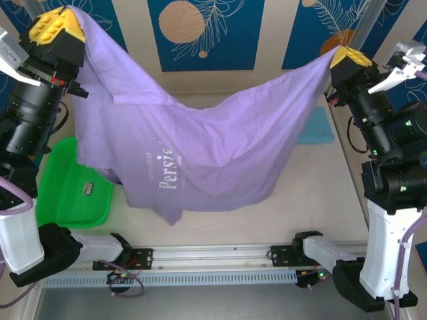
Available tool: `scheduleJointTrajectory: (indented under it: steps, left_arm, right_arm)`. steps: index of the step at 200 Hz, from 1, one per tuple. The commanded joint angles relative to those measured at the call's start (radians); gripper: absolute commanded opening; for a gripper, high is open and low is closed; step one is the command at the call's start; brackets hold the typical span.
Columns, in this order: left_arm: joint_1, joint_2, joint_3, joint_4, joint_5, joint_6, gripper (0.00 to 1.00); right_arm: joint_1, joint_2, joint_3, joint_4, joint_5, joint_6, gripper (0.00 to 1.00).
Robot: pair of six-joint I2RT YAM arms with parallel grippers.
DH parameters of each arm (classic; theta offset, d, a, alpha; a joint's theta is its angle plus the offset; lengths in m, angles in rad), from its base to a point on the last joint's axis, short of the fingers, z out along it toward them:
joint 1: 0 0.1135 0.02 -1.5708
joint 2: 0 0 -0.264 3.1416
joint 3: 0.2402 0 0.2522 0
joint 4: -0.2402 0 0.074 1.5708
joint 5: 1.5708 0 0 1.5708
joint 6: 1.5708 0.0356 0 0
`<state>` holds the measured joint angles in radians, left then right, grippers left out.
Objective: Fold and stack the t-shirts
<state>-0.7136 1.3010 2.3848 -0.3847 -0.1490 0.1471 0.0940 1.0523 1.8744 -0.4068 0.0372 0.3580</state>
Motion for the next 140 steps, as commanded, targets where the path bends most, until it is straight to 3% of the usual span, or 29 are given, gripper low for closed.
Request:
scheduleJointTrajectory:
  steps: [1,17,40,51,68,83,89,95,99,103,111,119,129,132,135,140]
  left_arm:
    - [-0.004,0.070,0.008,-0.006,-0.122,0.055,0.00]
    - [0.066,0.123,-0.016,-0.032,-0.161,0.021,0.00]
    - [0.341,0.179,-0.148,-0.053,0.035,-0.299,0.00]
    - [0.425,0.260,-0.170,-0.078,0.109,-0.396,0.00]
    - [0.475,0.469,-0.086,-0.160,0.175,-0.447,0.00]
    - [0.494,0.745,0.134,-0.304,0.156,-0.448,0.00]
    - [0.503,0.874,0.270,-0.372,0.118,-0.466,0.15]
    - [0.513,0.998,0.399,-0.432,0.100,-0.477,0.40]
    - [0.518,1.076,0.491,-0.460,0.077,-0.484,0.58]
    - [0.521,1.142,0.572,-0.503,0.015,-0.506,0.71]
    - [0.528,1.230,0.683,-0.595,-0.109,-0.573,0.87]
    - [0.538,1.246,0.677,-0.624,-0.112,-0.616,0.99]
    - [0.533,1.195,0.572,-0.634,-0.121,-0.644,1.00]
    - [0.529,1.169,0.524,-0.626,-0.120,-0.635,1.00]
    - [0.525,1.140,0.472,-0.617,-0.123,-0.621,1.00]
    - [0.517,1.089,0.384,-0.600,-0.141,-0.602,1.00]
  right_arm:
    - [0.001,0.070,-0.029,0.021,0.040,0.024,0.00]
    - [0.003,0.144,-0.027,-0.025,0.073,0.047,0.00]
    - [0.004,0.290,-0.001,-0.106,0.110,0.054,0.00]
    - [0.006,0.374,0.005,-0.128,0.128,0.045,0.00]
    - [0.010,0.523,0.023,-0.152,0.172,0.027,0.00]
    - [0.011,0.697,0.072,-0.155,0.231,0.002,0.00]
    - [0.008,0.782,0.122,-0.178,0.260,0.017,0.00]
    - [0.000,0.873,0.196,-0.211,0.270,0.028,0.00]
    - [-0.006,0.942,0.263,-0.250,0.273,0.037,0.10]
    - [-0.014,1.013,0.334,-0.302,0.274,0.052,0.26]
    - [-0.030,1.181,0.584,-0.444,0.262,0.088,0.54]
    - [-0.043,1.361,0.875,-0.646,0.236,0.128,0.64]
    - [-0.060,1.515,1.270,-0.804,0.178,0.189,0.74]
    - [-0.063,1.487,1.241,-0.798,0.157,0.204,0.77]
    - [-0.068,1.447,1.166,-0.770,0.139,0.216,0.87]
    - [-0.073,1.368,1.035,-0.723,0.127,0.232,0.90]
